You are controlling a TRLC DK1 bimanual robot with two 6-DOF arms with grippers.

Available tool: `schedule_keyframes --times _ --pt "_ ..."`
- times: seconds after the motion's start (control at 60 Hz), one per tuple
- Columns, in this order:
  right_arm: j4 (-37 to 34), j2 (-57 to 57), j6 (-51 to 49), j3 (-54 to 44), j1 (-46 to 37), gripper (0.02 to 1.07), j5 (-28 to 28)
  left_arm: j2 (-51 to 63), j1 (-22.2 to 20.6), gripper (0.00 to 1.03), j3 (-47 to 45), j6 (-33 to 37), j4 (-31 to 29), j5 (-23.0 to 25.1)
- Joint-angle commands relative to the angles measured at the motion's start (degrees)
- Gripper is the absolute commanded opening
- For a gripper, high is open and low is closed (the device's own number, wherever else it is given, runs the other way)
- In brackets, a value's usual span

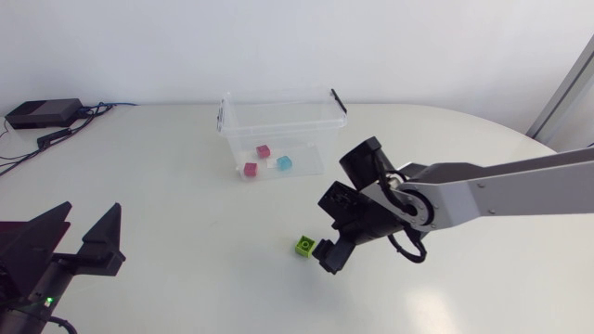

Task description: Place the duplo bricks in the container

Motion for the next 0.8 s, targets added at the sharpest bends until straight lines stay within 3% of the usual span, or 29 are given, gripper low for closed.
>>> schedule_keyframes --times 0.0,0.633,0.7,0.783 --pt "0.5 2.7 -1.5 2.7 1.0 1.02 0.3 -0.7 0.5 0.99 -0.8 0.7 -0.1 -0.3" --pt "-3.3 10.8 -0.4 9.0 3.0 1.02 0.4 -0.7 0.5 0.99 -0.8 0.7 -0.1 -0.3" --pt "-4.2 11.1 -0.4 9.6 3.1 0.96 0.5 -0.7 0.5 0.99 -0.8 0.7 -0.1 -0.3" --pt "-4.4 11.1 -0.2 9.6 3.4 0.96 0.6 -0.7 0.5 0.99 -0.8 0.7 -0.1 -0.3"
